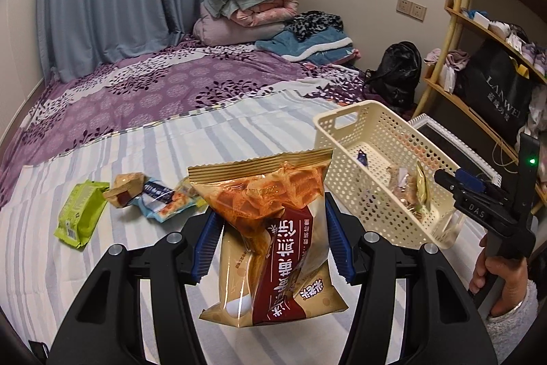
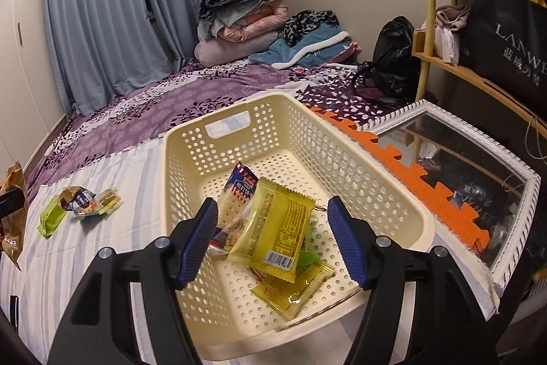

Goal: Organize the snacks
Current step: 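Carry both packets to the cream basket and release the yellow packet from the right tool, then lower the orange waffle-cookie bag into the basket and open the left tool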

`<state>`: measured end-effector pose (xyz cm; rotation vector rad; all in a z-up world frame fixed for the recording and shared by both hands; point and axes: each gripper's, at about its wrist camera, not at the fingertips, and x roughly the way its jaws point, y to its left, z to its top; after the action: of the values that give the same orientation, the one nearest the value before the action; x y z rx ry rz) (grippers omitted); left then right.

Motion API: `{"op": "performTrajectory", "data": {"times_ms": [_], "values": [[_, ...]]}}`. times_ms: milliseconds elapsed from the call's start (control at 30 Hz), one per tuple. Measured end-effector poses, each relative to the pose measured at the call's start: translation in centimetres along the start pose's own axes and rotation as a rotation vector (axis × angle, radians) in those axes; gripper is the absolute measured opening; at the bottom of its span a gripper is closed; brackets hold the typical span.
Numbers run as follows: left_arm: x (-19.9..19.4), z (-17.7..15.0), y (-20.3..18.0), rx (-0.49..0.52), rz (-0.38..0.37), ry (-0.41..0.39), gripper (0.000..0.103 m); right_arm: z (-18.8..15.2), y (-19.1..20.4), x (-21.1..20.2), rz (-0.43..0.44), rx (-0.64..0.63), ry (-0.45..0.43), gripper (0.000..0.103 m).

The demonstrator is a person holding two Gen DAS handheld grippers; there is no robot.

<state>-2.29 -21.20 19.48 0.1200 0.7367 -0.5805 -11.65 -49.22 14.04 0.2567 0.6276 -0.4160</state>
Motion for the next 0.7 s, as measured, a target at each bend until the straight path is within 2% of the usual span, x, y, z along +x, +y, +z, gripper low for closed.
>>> {"op": "performTrajectory", "data": {"times_ms": [467,700], "values": [[2.9,4.6,-8.3,0.126,-0.116,-0.024,0.058,-0.4,-2.1,-1.0,-0.035,0.028,-0.017,0.067],[6.1,6.3,-12.8,0.172,-0.189,-0.003,0.058,-0.5,-3.5,-1.5,-0.057,0.046,-0.019,0.067]]}}
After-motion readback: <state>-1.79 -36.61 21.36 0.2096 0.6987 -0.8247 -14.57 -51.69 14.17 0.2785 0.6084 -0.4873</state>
